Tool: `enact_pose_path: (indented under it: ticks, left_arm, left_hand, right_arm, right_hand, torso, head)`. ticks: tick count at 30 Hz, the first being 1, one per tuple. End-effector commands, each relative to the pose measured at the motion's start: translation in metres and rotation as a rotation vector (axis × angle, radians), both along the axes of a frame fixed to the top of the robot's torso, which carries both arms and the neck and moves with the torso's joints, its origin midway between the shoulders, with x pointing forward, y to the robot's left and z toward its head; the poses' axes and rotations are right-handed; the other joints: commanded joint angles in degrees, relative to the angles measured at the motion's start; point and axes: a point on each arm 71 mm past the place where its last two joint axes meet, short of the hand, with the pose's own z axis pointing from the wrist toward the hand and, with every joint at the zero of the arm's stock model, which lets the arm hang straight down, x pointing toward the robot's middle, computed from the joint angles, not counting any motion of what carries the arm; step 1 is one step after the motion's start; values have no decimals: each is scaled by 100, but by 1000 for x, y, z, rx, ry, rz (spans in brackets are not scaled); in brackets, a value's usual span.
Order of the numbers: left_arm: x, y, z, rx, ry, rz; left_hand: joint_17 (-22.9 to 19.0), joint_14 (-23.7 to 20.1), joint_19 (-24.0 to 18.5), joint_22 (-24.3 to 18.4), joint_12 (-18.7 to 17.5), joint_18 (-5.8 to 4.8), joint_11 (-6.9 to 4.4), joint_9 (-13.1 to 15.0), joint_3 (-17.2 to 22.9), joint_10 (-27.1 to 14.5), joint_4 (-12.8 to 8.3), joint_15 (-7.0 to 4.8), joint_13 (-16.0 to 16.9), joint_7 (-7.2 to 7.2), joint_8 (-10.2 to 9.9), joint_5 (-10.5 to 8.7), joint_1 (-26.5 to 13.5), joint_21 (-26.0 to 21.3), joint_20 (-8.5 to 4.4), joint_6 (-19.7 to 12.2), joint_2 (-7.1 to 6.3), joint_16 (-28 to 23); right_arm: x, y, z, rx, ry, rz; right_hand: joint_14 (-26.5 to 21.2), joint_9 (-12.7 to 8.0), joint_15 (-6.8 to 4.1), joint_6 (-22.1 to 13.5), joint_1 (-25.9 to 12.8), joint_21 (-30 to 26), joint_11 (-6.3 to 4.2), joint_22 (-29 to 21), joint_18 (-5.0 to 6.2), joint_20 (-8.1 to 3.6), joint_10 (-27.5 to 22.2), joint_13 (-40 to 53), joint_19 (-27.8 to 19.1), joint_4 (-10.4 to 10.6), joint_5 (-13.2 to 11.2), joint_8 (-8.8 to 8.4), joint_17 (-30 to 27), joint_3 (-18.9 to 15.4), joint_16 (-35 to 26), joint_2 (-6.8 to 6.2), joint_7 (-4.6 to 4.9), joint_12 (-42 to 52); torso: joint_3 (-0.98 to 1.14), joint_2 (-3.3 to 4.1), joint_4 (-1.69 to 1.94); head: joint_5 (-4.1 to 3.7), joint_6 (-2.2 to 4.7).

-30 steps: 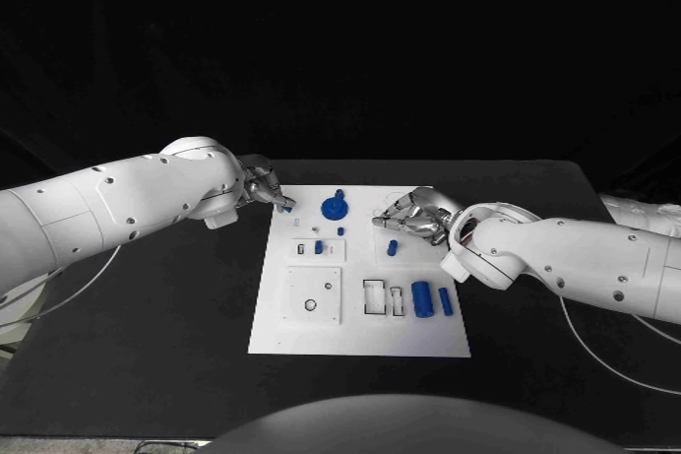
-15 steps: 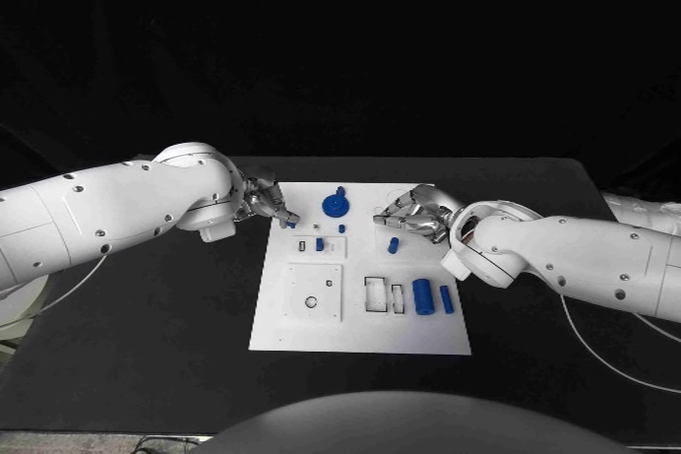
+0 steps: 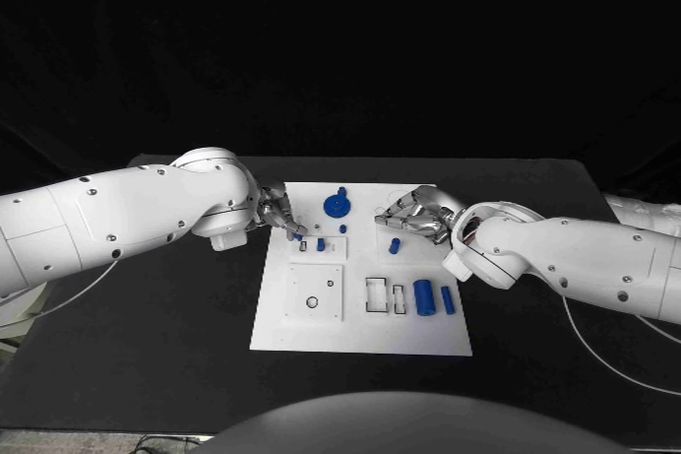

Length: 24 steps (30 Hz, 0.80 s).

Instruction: Assemble the parts on the task board

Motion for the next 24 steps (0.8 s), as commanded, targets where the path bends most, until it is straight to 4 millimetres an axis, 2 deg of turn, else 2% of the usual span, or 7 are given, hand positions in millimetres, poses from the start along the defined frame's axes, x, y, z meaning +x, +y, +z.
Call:
enact_pose_path:
  ticks: [1,12,15,24]
  left_arm:
    - [-2,0,-2,48,25,36]
    - [-6,-7,-8,78,43,36]
    - [-6,-8,-9,85,42,35]
    - [-7,-15,-9,85,40,19]
  left_hand:
    - [1509,567,593,1509,-21,-43,-257,2,25,895,-9,7,168,-47,29,21,152,14,40,80,212,15]
    - [1509,567,593,1509,-21,-43,-257,-4,79,895,-16,9,168,-48,12,29,132,14,40,76,225,15]
    - [1509,567,593,1509,-21,-43,-260,-5,129,895,-30,9,168,-50,-3,25,159,14,40,70,163,15]
    - [1509,567,593,1509,-21,-43,-256,-8,178,895,-21,8,168,-46,-14,26,159,14,40,70,156,15]
  right_arm:
    - [-1,1,0,-4,-1,13]
    - [-1,1,0,-4,-1,13]
    - [-1,1,0,-4,0,13]
    - [-1,1,0,-4,1,15]
  right_hand:
    - [598,8,38,-13,-16,26,43,1505,-82,30,615,1508,590,5,17,20,1510,11,23,0,107,22]
    - [598,8,38,-13,-16,26,43,1505,-82,30,615,1508,590,5,17,20,1510,11,23,0,107,22]
    - [598,8,38,-13,-16,26,43,1505,-82,30,615,1508,590,5,17,20,1510,11,23,0,107,22]
    - [598,8,39,-18,-12,26,44,1505,-82,32,615,1508,590,-3,25,23,1510,16,23,-2,108,22]
  torso:
    - [-3,2,4]
    - [-8,5,4]
    - [-9,4,4]
    - [-5,2,1]
  head:
    - [15,-4]
    - [25,-28]
    - [26,-34]
    - [40,-39]
